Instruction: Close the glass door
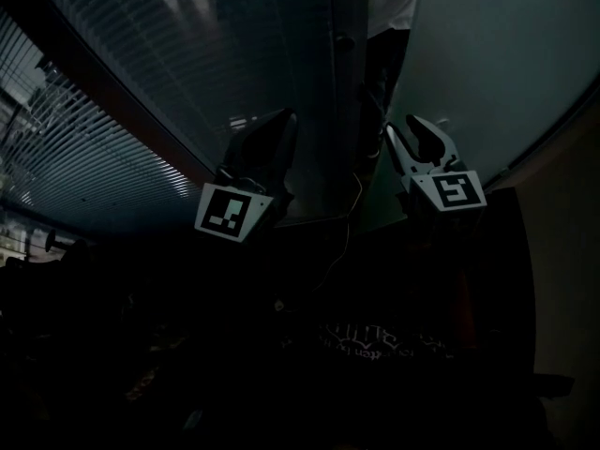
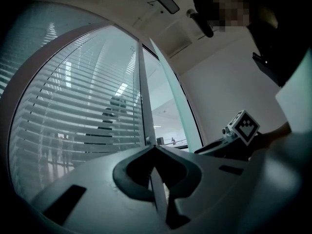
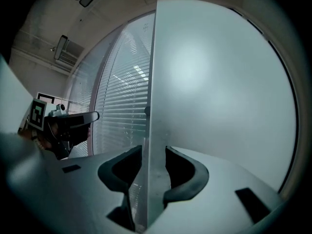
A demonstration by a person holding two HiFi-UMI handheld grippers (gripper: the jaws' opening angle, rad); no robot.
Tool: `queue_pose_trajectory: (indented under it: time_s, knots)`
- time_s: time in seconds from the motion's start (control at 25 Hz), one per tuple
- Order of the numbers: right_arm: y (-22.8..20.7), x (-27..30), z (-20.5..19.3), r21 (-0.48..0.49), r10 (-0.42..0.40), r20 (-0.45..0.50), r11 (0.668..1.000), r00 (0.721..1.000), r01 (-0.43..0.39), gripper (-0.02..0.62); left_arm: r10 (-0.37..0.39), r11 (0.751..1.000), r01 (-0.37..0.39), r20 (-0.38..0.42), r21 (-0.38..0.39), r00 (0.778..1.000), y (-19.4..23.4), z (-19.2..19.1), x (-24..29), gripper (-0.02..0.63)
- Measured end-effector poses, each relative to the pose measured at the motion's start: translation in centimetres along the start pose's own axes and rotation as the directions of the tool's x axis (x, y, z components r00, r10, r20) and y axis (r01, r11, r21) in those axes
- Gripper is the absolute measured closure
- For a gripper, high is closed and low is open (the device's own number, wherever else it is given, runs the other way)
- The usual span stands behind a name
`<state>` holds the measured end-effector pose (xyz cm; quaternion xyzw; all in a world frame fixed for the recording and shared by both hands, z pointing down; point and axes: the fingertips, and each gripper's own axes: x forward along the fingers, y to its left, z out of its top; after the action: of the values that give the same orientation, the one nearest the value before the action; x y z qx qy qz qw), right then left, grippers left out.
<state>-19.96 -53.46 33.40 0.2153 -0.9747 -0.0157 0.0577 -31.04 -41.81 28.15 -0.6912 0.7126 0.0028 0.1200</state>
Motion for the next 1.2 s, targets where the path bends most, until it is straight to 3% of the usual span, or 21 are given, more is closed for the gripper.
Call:
queue_pose_trajectory:
  time_s: [0.36,1.2]
  knots:
    - [-0.8,0.2,-0.5,0.018,-0.025,0.003,1.0,1.0,0.025,0.442,-0.01,1.0,0.01,-0.014,-0.009,1.0,-0.3,-0.9,-0.2,0.604]
    - [0.6,-0.6,0.1,0.004,0.006,0.004,1.0,1.0,-0.006,0.443,0.078,0.996,-0.079,0.03,0.031,0.997,1.5,2.3,-2.4,0.604]
